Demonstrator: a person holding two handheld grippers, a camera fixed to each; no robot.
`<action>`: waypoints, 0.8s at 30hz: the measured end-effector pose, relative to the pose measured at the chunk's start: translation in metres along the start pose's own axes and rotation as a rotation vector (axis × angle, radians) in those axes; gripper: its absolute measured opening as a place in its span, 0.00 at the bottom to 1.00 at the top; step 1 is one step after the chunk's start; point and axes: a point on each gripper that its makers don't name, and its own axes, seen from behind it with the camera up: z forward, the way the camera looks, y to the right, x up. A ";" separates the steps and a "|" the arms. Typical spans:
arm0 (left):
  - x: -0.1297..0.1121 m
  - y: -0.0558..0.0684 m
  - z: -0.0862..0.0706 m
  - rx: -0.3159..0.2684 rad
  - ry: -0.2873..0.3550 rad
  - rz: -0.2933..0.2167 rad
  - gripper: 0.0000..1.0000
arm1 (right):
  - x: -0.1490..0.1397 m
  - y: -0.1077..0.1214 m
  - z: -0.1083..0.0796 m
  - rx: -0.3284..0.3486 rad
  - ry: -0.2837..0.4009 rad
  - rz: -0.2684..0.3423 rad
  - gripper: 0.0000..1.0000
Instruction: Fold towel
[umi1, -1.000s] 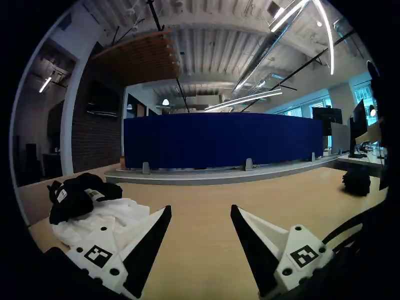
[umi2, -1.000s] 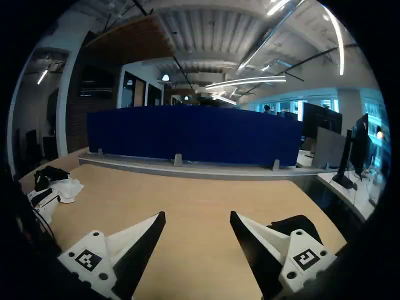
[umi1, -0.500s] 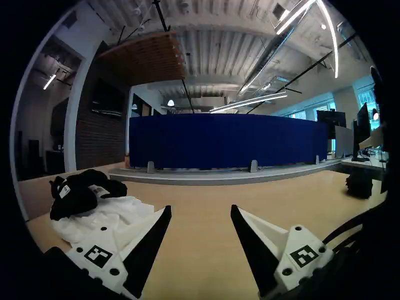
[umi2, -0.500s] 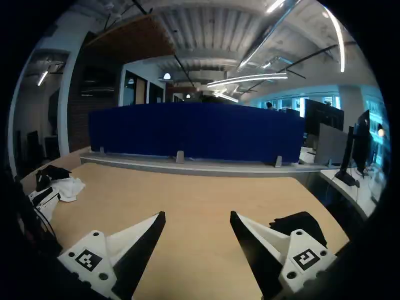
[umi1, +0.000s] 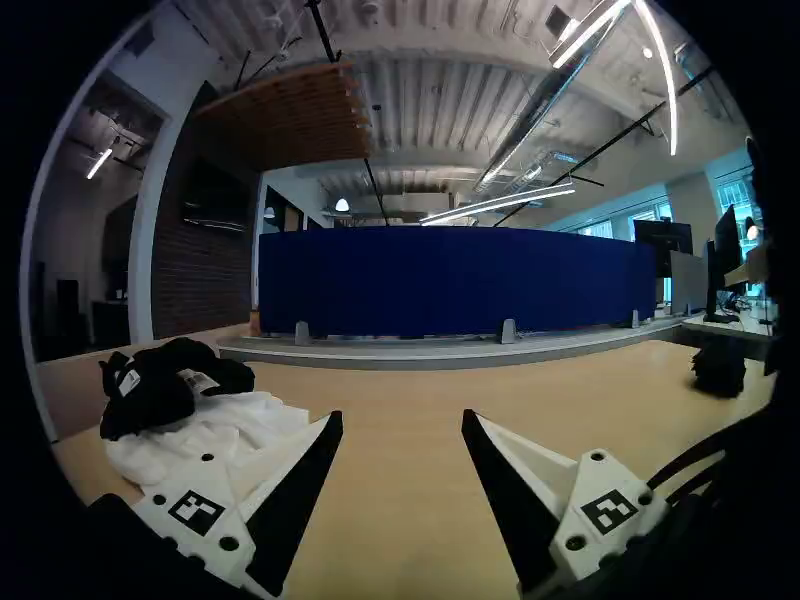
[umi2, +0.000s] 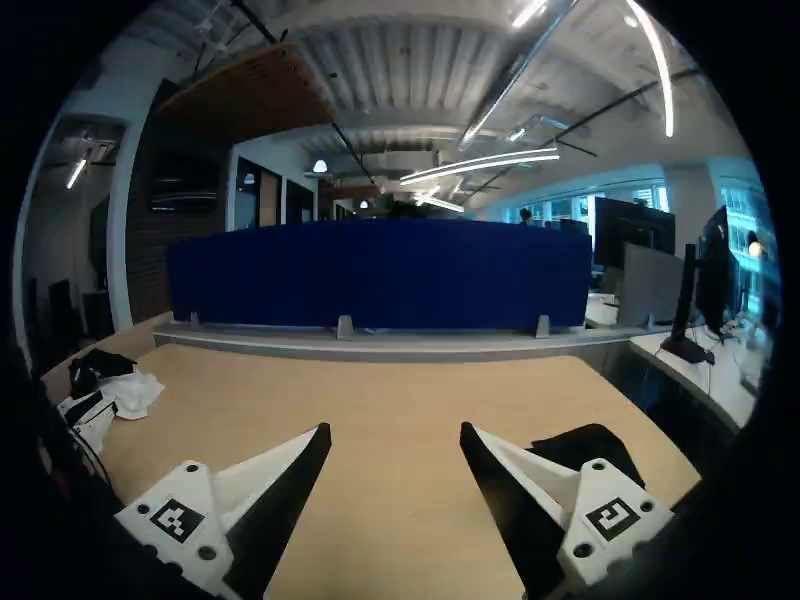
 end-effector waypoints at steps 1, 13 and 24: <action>0.000 0.000 0.000 0.000 0.000 0.000 0.88 | 0.003 0.004 -0.002 -0.004 0.010 0.002 1.00; 0.001 0.000 0.001 0.000 0.000 0.000 0.88 | 0.002 0.055 0.003 -0.066 0.074 0.026 1.00; 0.001 0.000 0.001 0.000 0.000 0.000 0.88 | -0.045 0.081 0.024 -0.063 0.120 0.025 1.00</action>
